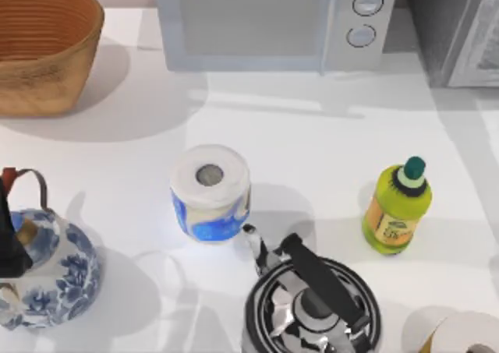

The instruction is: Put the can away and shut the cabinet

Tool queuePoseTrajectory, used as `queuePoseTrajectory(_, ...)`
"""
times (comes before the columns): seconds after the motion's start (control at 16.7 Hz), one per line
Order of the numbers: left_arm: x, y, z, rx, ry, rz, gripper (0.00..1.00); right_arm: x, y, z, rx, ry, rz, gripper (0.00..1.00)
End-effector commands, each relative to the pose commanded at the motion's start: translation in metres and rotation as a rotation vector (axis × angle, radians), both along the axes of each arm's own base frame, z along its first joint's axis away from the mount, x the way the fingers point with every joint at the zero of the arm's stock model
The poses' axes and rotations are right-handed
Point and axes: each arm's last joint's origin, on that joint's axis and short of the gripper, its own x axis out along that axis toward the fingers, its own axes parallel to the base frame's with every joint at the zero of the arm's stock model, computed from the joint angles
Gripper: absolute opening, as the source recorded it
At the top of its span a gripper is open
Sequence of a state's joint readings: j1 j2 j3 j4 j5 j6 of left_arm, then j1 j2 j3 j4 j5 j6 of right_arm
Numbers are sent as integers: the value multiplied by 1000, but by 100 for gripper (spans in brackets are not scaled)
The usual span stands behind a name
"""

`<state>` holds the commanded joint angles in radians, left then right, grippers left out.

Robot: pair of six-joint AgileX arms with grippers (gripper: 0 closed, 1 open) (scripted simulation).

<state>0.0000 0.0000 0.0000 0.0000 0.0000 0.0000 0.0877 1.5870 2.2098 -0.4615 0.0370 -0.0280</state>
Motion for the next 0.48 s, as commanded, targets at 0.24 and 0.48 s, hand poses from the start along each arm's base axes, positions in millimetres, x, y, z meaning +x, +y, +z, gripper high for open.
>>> queuePoseTrajectory(0.24, 0, 0, 0, 0, 0, 0, 100, -78, -11, -37, -16, -19, 18, 100)
queuePoseTrajectory(0.48, 0, 0, 0, 0, 0, 0, 100, -134, -20, -141, -20, 56, 18, 100)
